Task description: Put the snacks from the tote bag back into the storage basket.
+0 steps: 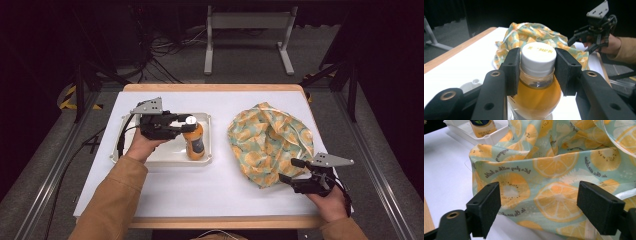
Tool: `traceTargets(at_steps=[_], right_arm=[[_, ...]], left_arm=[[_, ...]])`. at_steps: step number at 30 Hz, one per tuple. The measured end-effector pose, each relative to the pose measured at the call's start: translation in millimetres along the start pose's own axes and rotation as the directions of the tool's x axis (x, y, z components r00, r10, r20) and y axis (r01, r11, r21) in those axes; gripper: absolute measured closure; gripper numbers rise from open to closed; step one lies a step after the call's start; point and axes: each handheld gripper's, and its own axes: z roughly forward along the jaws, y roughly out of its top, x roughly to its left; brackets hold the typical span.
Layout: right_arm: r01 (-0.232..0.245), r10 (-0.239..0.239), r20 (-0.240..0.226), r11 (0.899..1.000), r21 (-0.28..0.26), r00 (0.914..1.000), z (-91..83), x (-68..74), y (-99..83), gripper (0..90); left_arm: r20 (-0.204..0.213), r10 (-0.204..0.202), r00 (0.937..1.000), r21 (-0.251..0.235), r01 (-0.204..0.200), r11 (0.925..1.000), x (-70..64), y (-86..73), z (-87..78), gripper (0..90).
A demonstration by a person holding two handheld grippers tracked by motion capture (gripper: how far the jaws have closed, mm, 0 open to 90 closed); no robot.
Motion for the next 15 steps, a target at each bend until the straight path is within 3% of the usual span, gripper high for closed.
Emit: traceTargets(at_steps=[15], right_arm=[[0.002, -0.002, -0.001, 1.000, 0.003, 1.0000, 0.2, 0.0, -0.2, 19.8]], left_arm=[[0.004, 0.026, 0.9997, 0.043, -0.026, 0.9987, -4.1, -0.9, 9.5, 58.2]])
